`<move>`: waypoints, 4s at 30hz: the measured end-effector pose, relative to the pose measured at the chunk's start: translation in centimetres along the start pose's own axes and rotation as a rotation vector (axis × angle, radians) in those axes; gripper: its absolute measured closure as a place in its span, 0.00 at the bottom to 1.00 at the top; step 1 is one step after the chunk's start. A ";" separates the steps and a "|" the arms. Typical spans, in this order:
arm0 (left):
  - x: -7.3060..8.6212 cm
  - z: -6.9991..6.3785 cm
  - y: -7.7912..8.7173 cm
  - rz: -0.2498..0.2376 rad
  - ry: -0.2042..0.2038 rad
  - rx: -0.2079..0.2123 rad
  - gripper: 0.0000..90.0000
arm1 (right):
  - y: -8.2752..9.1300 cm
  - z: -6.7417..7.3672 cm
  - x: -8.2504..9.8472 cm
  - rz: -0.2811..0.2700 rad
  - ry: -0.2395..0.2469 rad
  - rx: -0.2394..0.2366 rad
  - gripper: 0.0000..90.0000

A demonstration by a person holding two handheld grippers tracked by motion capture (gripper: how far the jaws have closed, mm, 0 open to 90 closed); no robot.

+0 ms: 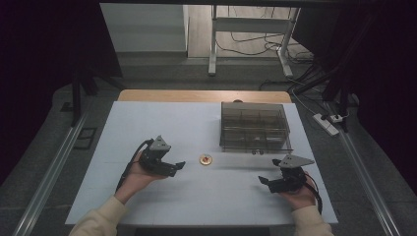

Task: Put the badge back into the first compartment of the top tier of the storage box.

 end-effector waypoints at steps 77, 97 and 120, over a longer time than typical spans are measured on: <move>-6.1 -2.4 -5.4 0.071 -0.105 0.116 0.18 | 0.0 0.0 0.0 -0.006 0.007 -0.004 0.15; -6.1 -2.3 -8.1 0.154 -0.123 0.138 0.18 | -0.1 0.1 0.0 -0.007 0.007 -0.011 0.15; -5.5 -2.1 -10.4 0.235 -0.131 0.148 0.19 | -0.2 0.1 0.1 0.010 0.011 -0.008 0.15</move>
Point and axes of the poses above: each handheld gripper's, and its own axes: y roughly backward along the jaws, x roughly out of its underside, z roughly to its left, the point moved 6 cm from there along -y, roughly forward along the jaws, and after that the axes turned 2 degrees about y, right-handed, at the moved point
